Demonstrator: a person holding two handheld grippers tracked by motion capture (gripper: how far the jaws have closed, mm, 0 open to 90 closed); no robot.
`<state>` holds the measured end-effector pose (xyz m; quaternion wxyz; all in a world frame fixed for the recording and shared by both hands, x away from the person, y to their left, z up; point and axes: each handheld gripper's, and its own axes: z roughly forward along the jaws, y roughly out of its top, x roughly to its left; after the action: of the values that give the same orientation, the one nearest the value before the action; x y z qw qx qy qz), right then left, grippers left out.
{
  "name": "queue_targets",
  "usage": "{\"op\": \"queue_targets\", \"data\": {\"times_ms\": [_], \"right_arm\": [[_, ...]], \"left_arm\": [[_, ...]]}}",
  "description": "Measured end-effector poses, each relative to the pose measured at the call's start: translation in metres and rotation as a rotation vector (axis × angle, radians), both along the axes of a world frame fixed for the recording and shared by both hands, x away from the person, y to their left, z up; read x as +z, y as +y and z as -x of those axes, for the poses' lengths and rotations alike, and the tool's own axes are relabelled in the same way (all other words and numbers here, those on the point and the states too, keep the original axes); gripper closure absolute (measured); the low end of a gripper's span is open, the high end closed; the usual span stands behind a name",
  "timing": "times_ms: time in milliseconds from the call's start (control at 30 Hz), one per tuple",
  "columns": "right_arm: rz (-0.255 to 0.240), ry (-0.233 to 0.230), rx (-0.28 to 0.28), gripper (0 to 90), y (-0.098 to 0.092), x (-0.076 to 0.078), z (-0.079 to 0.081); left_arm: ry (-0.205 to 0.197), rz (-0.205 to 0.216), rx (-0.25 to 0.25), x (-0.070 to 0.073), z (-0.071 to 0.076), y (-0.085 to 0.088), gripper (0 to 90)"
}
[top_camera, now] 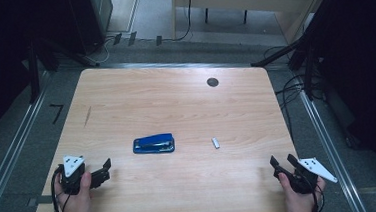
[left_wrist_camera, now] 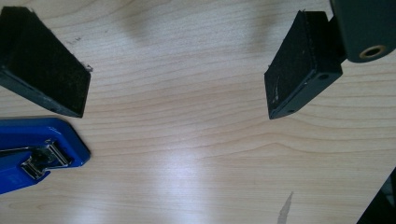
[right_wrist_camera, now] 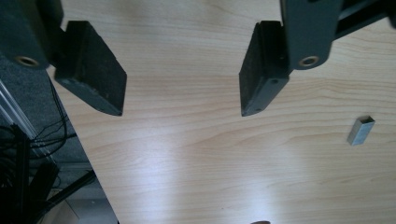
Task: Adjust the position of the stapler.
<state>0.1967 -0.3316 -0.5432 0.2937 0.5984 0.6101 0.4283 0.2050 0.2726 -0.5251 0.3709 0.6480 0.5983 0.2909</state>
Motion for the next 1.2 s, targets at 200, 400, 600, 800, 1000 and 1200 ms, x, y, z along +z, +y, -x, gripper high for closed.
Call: {"op": "queue_targets", "data": {"times_ms": [200, 400, 600, 800, 1000, 1200], "right_arm": [[0.058, -0.030, 0.068, 46.3, 0.028, 0.009, -0.003], [0.036, -0.019, 0.146, 60.3, 0.055, 0.017, -0.012], [0.019, -0.023, 0.305, 74.3, 0.093, 0.021, -0.026], [0.037, -0.013, 0.410, 87.0, 0.134, 0.025, -0.043], [0.037, 0.010, 0.501, 90.0, 0.175, 0.027, -0.064], [0.050, 0.034, 0.546, 90.0, 0.211, 0.020, -0.081]], "left_arm": [[-0.006, 0.002, 0.005, 0.000, -0.006, -0.018, 15.5], [-0.018, -0.022, -0.049, -0.001, -0.008, -0.037, 39.2], [0.006, 0.064, -0.126, -0.001, -0.016, -0.039, 69.9], [0.032, 0.039, -0.164, -0.002, -0.027, -0.048, 85.3], [0.053, 0.008, -0.209, -0.003, -0.039, -0.062, 90.0], [0.088, 0.009, -0.224, -0.004, -0.048, -0.067, 90.0]]}}
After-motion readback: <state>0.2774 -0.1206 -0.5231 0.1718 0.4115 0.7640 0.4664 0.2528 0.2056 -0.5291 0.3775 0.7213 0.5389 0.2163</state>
